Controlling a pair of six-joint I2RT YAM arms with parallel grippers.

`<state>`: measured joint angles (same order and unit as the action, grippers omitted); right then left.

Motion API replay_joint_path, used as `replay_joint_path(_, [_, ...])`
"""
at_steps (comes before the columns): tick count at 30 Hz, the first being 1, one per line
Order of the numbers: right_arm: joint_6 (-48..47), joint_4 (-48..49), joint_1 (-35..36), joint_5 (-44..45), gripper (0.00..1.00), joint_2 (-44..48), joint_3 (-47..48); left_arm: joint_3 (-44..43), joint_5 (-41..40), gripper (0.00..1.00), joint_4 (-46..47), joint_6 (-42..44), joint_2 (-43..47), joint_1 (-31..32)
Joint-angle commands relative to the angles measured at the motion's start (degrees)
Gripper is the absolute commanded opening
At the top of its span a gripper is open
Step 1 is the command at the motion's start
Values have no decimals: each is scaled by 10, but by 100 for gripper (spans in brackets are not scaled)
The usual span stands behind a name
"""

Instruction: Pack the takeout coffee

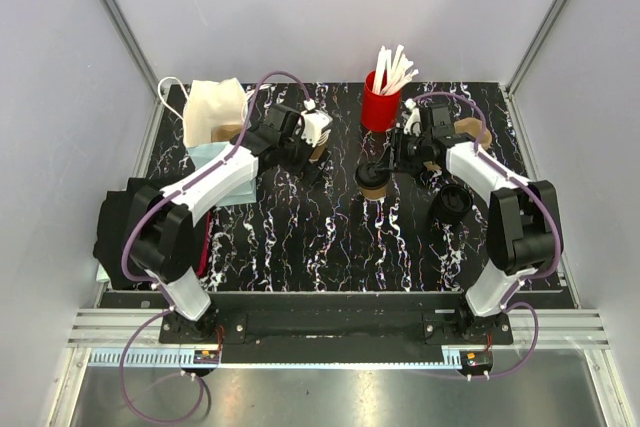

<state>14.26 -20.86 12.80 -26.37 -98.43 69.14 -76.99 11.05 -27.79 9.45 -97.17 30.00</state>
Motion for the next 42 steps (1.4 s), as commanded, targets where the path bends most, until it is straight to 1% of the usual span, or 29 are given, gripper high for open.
replay_joint_path(1, [35, 22, -5, 90, 45, 39, -14, 8, 19, 99, 8, 18, 42, -1])
replay_joint_path(3, [41, 26, -5, 90, 46, 53, -24, 9, 19, 99, 7, 23, 45, -2])
replay_joint_path(6, [40, 31, -5, 103, 50, 75, -40, 11, 21, 99, 4, 26, 49, -3])
replay_joint_path(16, [-16, 6, -5, 142, 62, 95, -45, 4, 30, 99, -9, 31, 44, -4])
replay_joint_path(18, [-29, 0, -5, 151, 67, 100, -41, 2, 39, 99, -13, 35, 43, -4])
replay_joint_path(21, [-48, -5, -7, 146, 71, 113, -34, -3, 62, 99, -18, 42, 40, -4])
replay_joint_path(23, [-57, -5, -11, 121, 72, 134, -31, -7, 90, 99, -19, 47, 37, -3])
replay_joint_path(26, [-68, -4, -21, 108, 72, 164, -30, -31, 119, 99, -24, 46, 20, 2])
replay_joint_path(27, [-73, -5, -25, 106, 70, 170, -32, -53, 122, 99, -32, 44, 6, 7])
replay_joint_path(29, [-78, -4, -38, 103, 65, 181, -38, -75, 137, 99, -38, 38, -9, 15])
replay_joint_path(31, [-93, -9, -43, 110, 62, 184, -45, -101, 136, 99, -41, 34, -29, 34])
replay_joint_path(32, [-98, -14, -44, 128, 57, 181, -48, -109, 125, 99, -42, 34, -36, 42])
replay_joint_path(35, [-121, -34, -45, 141, 51, 159, -49, -134, 98, 99, -40, 38, -59, 79])
replay_joint_path(36, [-131, -39, -45, 139, 50, 150, -46, -141, 88, 99, -39, 39, -72, 96])
replay_joint_path(42, [-137, -51, -45, 101, 45, 77, -22, -192, 28, 99, -38, 44, -124, 150])
